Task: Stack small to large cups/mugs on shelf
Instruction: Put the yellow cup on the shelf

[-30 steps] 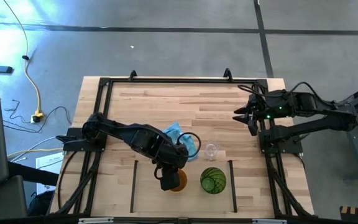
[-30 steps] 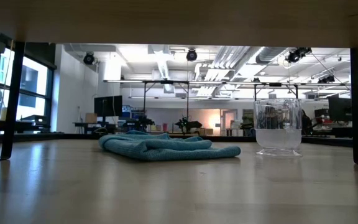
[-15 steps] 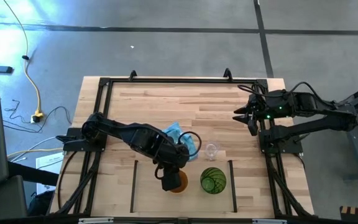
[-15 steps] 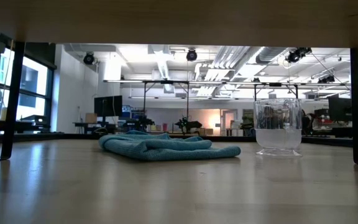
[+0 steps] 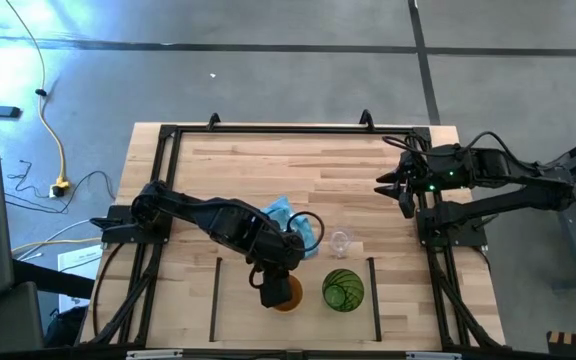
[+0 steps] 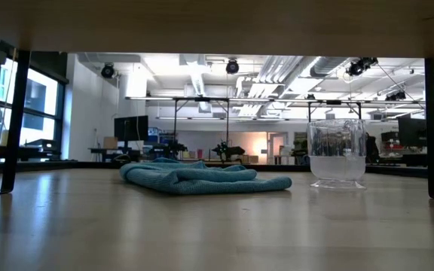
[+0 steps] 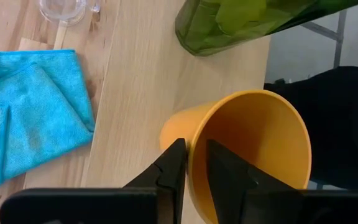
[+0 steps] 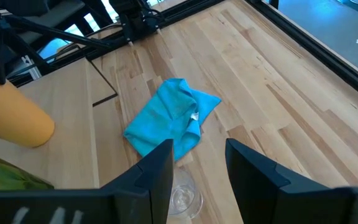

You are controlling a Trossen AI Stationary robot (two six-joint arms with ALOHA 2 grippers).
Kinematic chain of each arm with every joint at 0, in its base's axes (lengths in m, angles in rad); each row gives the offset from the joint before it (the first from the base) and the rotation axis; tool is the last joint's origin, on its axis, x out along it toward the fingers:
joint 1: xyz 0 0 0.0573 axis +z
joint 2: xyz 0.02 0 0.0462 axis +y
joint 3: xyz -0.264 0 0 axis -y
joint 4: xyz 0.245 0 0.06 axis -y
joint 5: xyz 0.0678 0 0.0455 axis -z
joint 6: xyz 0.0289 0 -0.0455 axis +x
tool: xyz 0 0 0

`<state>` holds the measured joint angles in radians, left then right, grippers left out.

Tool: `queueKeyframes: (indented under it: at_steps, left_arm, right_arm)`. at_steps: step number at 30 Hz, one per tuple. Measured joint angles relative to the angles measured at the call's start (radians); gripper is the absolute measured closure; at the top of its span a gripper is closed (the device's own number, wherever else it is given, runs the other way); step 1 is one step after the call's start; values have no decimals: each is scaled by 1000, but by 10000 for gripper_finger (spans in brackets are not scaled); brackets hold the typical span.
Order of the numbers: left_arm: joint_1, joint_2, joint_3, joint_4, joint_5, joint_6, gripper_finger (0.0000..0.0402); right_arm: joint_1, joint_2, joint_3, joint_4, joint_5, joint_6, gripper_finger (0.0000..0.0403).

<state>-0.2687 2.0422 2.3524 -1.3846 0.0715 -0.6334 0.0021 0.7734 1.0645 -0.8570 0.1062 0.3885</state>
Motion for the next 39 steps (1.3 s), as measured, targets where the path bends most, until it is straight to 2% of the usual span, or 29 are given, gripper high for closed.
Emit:
queueKeyframes:
  at_steps: [26,39]
  left_arm:
    - [0,0,0,33,10,5,350]
    - [0,0,1,58,-45,2,350]
  right_arm:
    - [0,0,0,0,-1,-3,265]
    - [0,0,0,0,-1,-3,265]
